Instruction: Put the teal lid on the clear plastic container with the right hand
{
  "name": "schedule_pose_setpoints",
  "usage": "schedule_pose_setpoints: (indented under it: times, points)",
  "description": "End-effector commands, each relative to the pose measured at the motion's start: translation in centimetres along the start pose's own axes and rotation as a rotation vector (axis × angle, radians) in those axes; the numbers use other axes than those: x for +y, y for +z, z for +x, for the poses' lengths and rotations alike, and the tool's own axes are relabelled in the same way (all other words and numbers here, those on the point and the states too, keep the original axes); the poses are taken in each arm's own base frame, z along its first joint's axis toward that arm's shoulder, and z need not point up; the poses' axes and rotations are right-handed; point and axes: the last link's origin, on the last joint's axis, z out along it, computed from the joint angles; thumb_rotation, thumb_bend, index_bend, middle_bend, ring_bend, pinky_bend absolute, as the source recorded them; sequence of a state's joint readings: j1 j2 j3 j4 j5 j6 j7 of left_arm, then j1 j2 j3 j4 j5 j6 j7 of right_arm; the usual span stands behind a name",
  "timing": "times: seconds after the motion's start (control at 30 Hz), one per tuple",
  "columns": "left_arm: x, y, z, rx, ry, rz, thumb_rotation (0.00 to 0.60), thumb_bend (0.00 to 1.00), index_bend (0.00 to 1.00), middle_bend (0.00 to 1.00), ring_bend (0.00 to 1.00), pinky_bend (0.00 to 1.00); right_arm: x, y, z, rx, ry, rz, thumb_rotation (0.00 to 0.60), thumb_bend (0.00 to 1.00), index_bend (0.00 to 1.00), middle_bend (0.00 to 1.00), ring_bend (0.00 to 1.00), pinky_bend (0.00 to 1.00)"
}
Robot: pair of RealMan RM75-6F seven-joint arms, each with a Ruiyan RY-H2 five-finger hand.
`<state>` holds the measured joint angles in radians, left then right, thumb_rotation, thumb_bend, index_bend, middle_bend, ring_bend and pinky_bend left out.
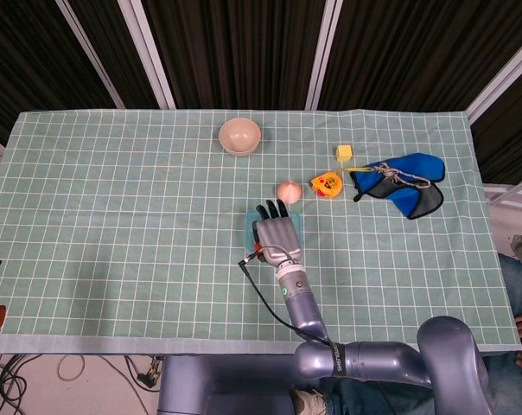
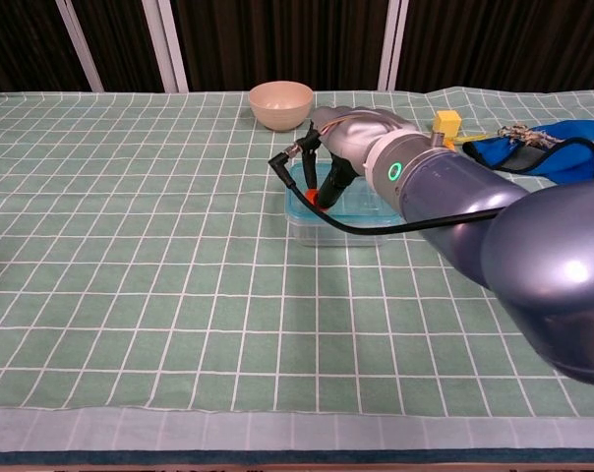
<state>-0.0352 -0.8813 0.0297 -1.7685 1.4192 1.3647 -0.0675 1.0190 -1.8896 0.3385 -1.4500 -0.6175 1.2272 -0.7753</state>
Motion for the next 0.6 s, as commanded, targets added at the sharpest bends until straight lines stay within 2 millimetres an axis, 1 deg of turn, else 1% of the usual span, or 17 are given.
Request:
schedule_pose_setpoints:
  times: [0.03,0.33,0.6]
  points:
    - [0.0,0.0,0.0,0.000,-0.001,0.001,0.600,0.46,0.09,0.00,0.00,0.00,-0.1,0.3,-0.2,-0.003,0.006,-0.004,0.600,0.53,0.63,0.18,0.06,0.00]
    - [0.0,0.0,0.0,-0.004,-0.005,0.002,0.600,0.46,0.09,0.00,0.00,0.00,0.1,0.8,-0.7,-0.007,0.007,-0.014,0.600,0.53,0.64,0.18,0.06,0.00]
    - [-0.1,0.0,0.0,-0.005,-0.009,0.005,0.600,0.46,0.09,0.00,0.00,0.00,-0.1,0.9,-1.3,-0.022,0.014,-0.009,0.600,0.53,0.64,0.18,0.06,0.00]
